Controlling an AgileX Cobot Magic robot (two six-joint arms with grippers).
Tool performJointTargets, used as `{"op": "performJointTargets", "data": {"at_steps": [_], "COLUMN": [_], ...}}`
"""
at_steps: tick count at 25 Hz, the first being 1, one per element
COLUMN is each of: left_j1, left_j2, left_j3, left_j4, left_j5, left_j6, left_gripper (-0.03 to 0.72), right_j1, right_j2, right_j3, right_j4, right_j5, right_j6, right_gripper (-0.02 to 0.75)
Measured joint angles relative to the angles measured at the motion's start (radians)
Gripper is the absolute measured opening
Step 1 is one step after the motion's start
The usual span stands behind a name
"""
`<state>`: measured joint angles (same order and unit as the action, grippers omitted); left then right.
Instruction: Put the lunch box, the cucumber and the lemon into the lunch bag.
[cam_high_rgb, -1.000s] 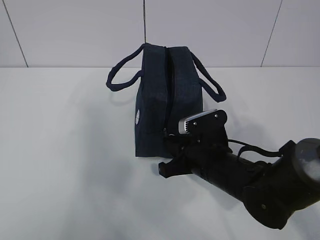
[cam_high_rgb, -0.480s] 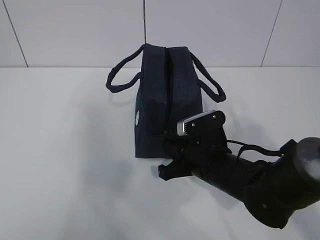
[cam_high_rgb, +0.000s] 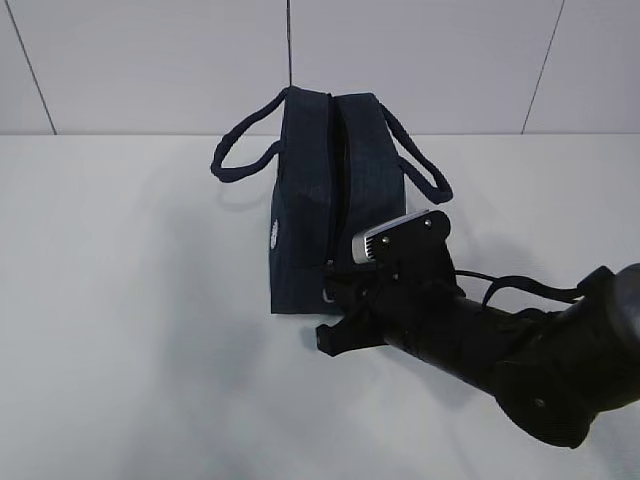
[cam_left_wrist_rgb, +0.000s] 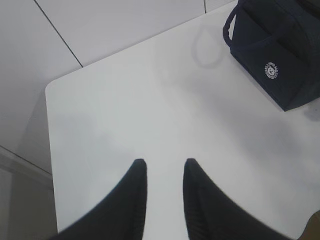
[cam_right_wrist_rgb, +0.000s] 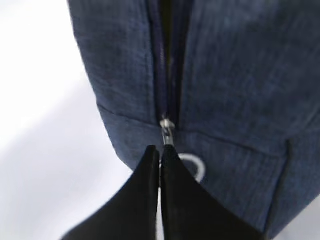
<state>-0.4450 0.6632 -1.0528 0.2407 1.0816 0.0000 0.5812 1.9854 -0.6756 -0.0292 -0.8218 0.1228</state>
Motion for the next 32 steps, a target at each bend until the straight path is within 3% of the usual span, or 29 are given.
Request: {"op": "performJointTargets", "data": {"at_steps": [9, 16, 19, 23, 25, 32], "left_j1": [0.0, 0.0, 0.0, 0.0, 0.0, 0.0], "left_j2": [0.0, 0.0, 0.0, 0.0, 0.0, 0.0], "left_j3": [0.0, 0.0, 0.0, 0.0, 0.0, 0.0], "left_j4": [0.0, 0.0, 0.0, 0.0, 0.0, 0.0], "left_j5": [0.0, 0.0, 0.0, 0.0, 0.0, 0.0], "left_j6": [0.0, 0.0, 0.0, 0.0, 0.0, 0.0], "left_gripper": [0.181, 0.181, 0.181, 0.181, 0.181, 0.181], "right_j1": [0.0, 0.0, 0.0, 0.0, 0.0, 0.0], "right_j2": [-0.097, -0.1, -0.1, -0.097, -0.08, -0.035], "right_j3": [0.001, 0.001, 0.001, 0.001, 0.001, 0.002], "right_j4": [-0.014, -0.01, -0.01, -0.01, -0.01, -0.012], "right_j5": [0.047, 0.216, 0.227, 0.227, 0.227, 0.187], "right_j6": [0.0, 0.0, 0.0, 0.0, 0.0, 0.0], "right_gripper": [0.017, 0.02, 0.1, 0.342, 0.424, 0.479]}}
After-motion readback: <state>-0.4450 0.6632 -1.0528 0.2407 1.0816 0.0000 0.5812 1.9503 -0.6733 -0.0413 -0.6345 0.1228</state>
